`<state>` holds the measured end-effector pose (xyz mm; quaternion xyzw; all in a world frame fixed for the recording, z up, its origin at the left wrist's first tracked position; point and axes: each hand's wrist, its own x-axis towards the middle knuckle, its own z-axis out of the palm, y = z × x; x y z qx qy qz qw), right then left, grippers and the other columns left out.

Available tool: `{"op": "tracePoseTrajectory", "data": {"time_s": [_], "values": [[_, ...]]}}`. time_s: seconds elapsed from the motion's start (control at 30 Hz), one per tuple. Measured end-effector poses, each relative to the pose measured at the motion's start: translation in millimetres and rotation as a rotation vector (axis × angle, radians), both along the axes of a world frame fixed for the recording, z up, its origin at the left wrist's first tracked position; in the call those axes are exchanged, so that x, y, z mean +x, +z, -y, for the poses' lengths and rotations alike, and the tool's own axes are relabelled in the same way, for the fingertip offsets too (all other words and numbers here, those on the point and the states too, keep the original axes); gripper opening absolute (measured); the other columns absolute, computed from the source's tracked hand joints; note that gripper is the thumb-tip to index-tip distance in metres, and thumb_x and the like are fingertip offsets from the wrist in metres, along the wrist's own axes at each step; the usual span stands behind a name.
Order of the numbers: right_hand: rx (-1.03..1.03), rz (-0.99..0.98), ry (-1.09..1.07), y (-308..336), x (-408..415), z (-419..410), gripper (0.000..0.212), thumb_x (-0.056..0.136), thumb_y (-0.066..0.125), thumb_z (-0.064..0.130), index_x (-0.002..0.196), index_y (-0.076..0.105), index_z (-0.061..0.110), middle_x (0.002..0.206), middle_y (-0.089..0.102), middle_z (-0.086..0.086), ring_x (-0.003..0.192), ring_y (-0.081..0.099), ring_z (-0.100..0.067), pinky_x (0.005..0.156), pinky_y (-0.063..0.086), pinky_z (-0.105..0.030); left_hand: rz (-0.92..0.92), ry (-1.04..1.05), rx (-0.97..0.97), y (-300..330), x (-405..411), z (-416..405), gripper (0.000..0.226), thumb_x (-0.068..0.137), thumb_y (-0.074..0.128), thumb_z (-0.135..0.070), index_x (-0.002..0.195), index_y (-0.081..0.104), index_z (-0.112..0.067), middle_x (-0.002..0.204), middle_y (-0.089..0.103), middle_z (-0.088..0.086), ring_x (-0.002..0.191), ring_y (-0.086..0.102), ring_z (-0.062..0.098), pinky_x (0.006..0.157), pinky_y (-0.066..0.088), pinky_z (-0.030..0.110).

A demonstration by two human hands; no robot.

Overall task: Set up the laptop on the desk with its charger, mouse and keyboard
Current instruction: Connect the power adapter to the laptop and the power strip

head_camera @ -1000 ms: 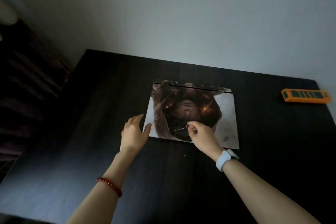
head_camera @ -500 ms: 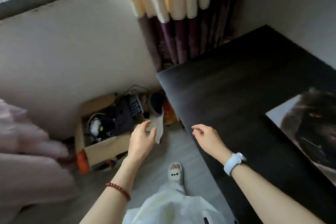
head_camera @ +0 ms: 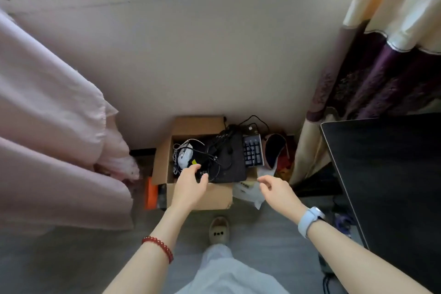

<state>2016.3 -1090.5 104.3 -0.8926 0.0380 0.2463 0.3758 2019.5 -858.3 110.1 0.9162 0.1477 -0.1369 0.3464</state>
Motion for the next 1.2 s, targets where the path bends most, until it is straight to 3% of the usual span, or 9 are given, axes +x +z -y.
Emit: {"op": "tracePoseTrajectory", "data": {"time_s": [0.3,0.43,0.53,0.63,0.77,0.9,1.03,1.2], "values": [[-0.059,-0.011,-0.159,-62.4,117.9,-39.9,0.035,0.096,0.04,0.017,0.13,0.048,0.014,0.13,0.056,-0.007,0.108,0.057,-0.02,0.086,0.044,-0.028,-0.11,-0.333,0.136,-73.2,165.4,13.4,0.059,0.092,0.048,-0.035,0.142,0.028,-0.009,0.145,0.033,0.014,0.13,0.034,0.034,0.103,0.035,0.043],[-0.102,-0.015,-0.151,-97.0,147.6,-34.7,0.04,0.096,0.04,0.017,0.136,0.039,0.016,0.135,0.048,-0.007,0.122,0.048,-0.021,0.097,0.043,-0.034,-0.219,-0.359,0.141,-126.9,207.0,37.9,0.065,0.092,0.048,-0.032,0.145,0.018,-0.008,0.15,0.023,0.014,0.135,0.024,0.035,0.106,0.032,0.047],[-0.138,-0.001,-0.134,-125.6,170.8,-29.6,0.044,0.095,0.042,0.017,0.139,0.035,0.016,0.137,0.045,-0.007,0.128,0.041,-0.022,0.103,0.039,-0.034,-0.32,-0.358,0.262,-170.7,231.4,51.3,0.072,0.091,0.049,-0.035,0.146,0.011,-0.008,0.153,0.018,0.014,0.139,0.015,0.033,0.107,0.026,0.049],[-0.108,-0.008,-0.14,-152.1,185.7,-27.3,0.044,0.095,0.042,0.016,0.138,0.036,0.016,0.136,0.046,-0.007,0.125,0.044,-0.022,0.1,0.037,-0.03,-0.375,-0.341,0.409,-207.0,254.5,58.1,0.07,0.089,0.05,-0.04,0.142,0.02,-0.006,0.145,0.033,0.014,0.134,0.026,0.032,0.103,0.026,0.049],[-0.052,-0.019,-0.175,-172.7,193.9,-21.3,0.042,0.094,0.042,0.013,0.136,0.04,0.015,0.134,0.048,-0.006,0.12,0.048,-0.02,0.096,0.036,-0.025,-0.317,-0.305,0.475,-233.7,267.1,59.8,0.04,0.089,0.05,-0.031,0.122,0.045,-0.009,0.123,0.053,0.013,0.116,0.047,0.03,0.096,0.03,0.044],[-0.05,-0.051,-0.168,-172.8,191.9,-14.9,0.041,0.095,0.041,0.013,0.135,0.041,0.018,0.131,0.049,-0.004,0.116,0.05,-0.018,0.092,0.039,-0.026,-0.319,-0.242,0.289,-235.6,260.0,55.7,0.031,0.087,0.052,-0.025,0.109,0.05,-0.004,0.115,0.056,0.016,0.106,0.051,0.034,0.083,0.042,0.04],[-0.062,-0.021,-0.143,-160.4,194.9,-9.8,0.041,0.095,0.041,0.014,0.135,0.041,0.019,0.13,0.049,-0.004,0.114,0.051,-0.018,0.091,0.042,-0.029,-0.325,-0.234,0.101,-224.5,258.4,44.4,0.032,0.09,0.049,-0.025,0.114,0.045,-0.004,0.117,0.047,0.016,0.102,0.051,0.035,0.077,0.046,0.04],[-0.062,0.032,-0.084,-136.0,201.4,-13.5,0.042,0.095,0.04,0.013,0.136,0.039,0.017,0.134,0.046,-0.003,0.119,0.048,-0.016,0.096,0.04,-0.027,-0.322,-0.229,-0.107,-203.8,236.7,27.4,0.039,0.094,0.045,-0.023,0.127,0.03,-0.008,0.098,0.062,0.014,0.083,0.062,0.031,0.071,0.05,0.043]]}}
